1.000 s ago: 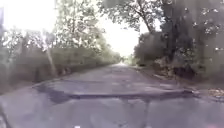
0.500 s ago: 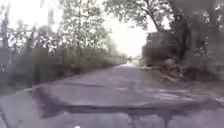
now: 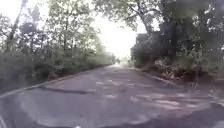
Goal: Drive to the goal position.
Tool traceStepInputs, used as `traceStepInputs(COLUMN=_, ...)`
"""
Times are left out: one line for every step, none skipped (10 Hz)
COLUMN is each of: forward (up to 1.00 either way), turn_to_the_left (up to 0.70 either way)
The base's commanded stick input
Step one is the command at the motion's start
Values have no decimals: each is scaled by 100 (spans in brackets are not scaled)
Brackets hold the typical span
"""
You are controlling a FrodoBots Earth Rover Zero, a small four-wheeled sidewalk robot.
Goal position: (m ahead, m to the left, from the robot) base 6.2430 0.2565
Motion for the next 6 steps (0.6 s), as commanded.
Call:
traceStepInputs(forward=100, turn_to_the_left=0)
traceStepInputs(forward=100, turn_to_the_left=0)
traceStepInputs(forward=100, turn_to_the_left=0)
traceStepInputs(forward=100, turn_to_the_left=0)
traceStepInputs(forward=100, turn_to_the_left=0)
traceStepInputs(forward=100, turn_to_the_left=0)
